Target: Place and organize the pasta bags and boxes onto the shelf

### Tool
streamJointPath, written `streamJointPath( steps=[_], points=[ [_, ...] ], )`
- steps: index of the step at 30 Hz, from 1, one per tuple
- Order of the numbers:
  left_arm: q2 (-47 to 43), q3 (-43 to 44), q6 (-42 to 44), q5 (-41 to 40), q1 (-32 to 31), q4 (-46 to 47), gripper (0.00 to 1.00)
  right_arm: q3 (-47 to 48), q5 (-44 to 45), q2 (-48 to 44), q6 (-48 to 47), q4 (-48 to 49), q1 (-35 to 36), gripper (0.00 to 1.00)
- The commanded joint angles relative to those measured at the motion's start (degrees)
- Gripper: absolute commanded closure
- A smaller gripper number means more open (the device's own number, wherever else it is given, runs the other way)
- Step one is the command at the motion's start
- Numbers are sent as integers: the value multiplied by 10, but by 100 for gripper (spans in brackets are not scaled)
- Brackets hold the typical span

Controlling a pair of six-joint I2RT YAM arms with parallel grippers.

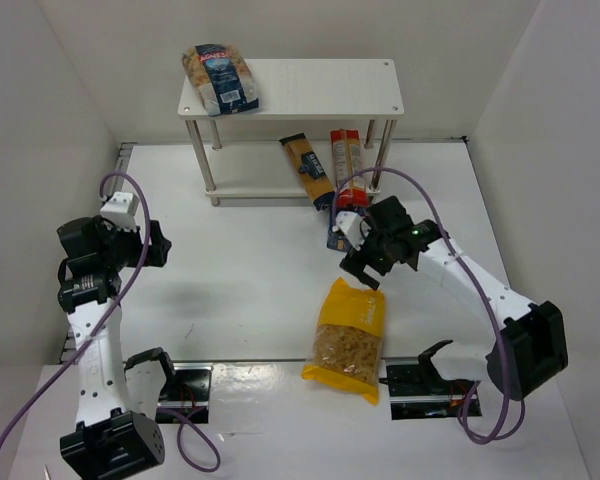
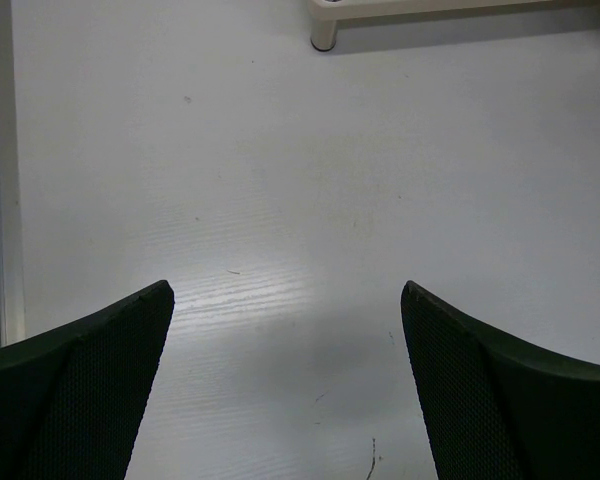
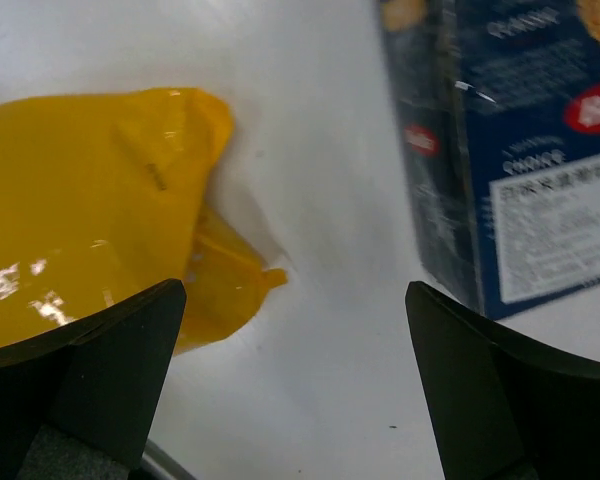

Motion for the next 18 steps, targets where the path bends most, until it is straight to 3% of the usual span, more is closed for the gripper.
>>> streamJointPath(
  steps=[1,9,18],
  points=[
    [-6,12,2,19,13,18,0,46,-47,20,-59,-80,64,1],
    [6,12,7,24,23,13,0,80,-118,78,-121,-159,155,1],
    [6,12,12,34,34,13,0,62,-150,107,-149,-191,155,1]
  ],
)
